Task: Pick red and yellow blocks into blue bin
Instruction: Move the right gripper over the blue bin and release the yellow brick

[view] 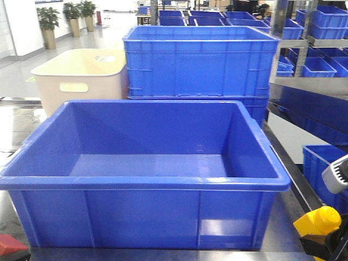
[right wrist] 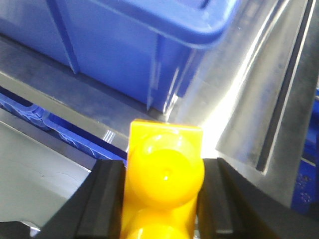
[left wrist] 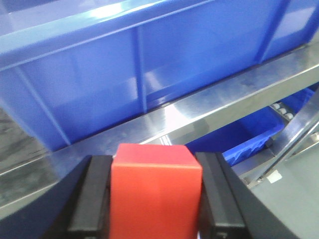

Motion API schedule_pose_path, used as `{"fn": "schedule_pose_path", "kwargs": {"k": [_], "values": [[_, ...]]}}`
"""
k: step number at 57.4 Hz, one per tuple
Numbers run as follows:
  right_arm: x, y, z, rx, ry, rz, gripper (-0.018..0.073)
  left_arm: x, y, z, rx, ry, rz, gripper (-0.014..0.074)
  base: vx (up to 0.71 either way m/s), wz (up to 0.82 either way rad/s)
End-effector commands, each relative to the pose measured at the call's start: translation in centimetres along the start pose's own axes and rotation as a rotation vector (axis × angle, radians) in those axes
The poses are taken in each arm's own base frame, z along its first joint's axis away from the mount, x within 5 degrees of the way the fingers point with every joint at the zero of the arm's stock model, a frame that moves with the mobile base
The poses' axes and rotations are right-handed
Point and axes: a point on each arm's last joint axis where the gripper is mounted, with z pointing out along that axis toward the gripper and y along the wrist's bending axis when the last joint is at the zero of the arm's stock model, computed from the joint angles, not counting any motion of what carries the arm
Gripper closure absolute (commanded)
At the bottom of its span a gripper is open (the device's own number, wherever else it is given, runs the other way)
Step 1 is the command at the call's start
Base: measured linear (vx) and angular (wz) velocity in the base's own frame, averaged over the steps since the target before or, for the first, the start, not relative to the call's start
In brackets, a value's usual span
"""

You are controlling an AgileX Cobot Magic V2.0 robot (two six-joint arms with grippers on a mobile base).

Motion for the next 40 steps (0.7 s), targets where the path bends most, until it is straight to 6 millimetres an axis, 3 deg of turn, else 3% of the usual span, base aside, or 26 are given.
{"fn": "schedule_pose_path", "kwargs": {"k": [1, 40], "values": [[-1.15, -0.17, -1.02, 0.023, -0.103, -0.008, 0.0312, -1.44, -0.06, -0.81, -0.002, -0.111, -0.01, 0.0395, 0.03, 0.13], [-1.14, -0.17, -1.02, 0.023, -0.102, -0.008, 0.0312, -1.44, -0.06, -0.81, -0.002, -0.111, -0.01, 0.0395, 0.02, 0.03]]}}
